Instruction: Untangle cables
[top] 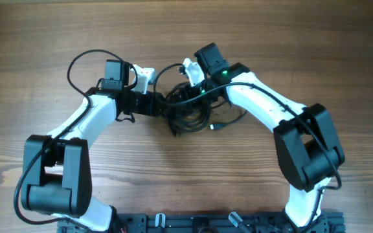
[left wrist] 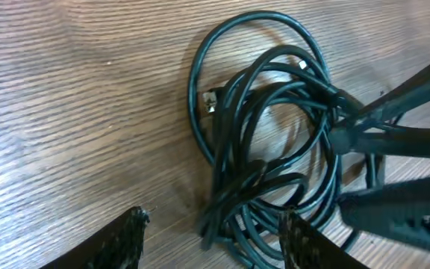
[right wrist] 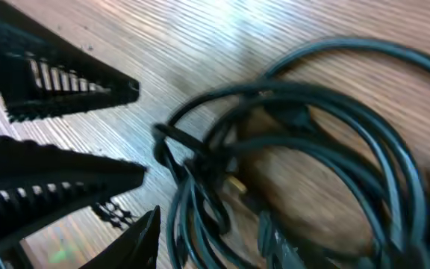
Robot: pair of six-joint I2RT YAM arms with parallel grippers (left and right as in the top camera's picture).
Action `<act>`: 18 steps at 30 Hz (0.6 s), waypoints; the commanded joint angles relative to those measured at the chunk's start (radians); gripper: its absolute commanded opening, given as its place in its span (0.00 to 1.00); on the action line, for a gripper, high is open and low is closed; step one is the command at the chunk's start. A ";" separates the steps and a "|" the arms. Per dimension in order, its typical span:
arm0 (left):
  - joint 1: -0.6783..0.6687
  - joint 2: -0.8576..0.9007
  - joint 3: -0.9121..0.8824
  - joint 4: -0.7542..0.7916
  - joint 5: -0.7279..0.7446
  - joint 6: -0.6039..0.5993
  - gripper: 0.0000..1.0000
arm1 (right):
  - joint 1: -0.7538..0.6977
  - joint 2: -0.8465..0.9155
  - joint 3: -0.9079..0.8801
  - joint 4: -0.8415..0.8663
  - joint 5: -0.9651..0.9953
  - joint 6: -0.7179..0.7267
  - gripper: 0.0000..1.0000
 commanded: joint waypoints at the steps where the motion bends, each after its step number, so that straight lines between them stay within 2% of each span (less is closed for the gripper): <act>1: -0.004 -0.002 0.001 0.033 -0.025 -0.029 0.49 | 0.023 0.042 -0.001 0.058 -0.023 -0.052 0.46; 12: -0.004 0.063 0.001 0.032 -0.025 -0.053 0.41 | 0.023 0.071 -0.001 0.026 -0.024 -0.051 0.46; 15: -0.004 0.082 0.001 0.029 -0.025 -0.053 0.41 | 0.023 0.071 -0.001 0.028 -0.021 -0.051 0.45; 17: -0.004 0.095 0.001 0.029 -0.025 -0.060 0.47 | 0.023 0.071 -0.001 0.026 -0.017 -0.050 0.46; 18: -0.004 0.095 0.001 0.029 -0.025 -0.060 0.46 | 0.023 0.071 -0.001 0.029 -0.017 -0.051 0.46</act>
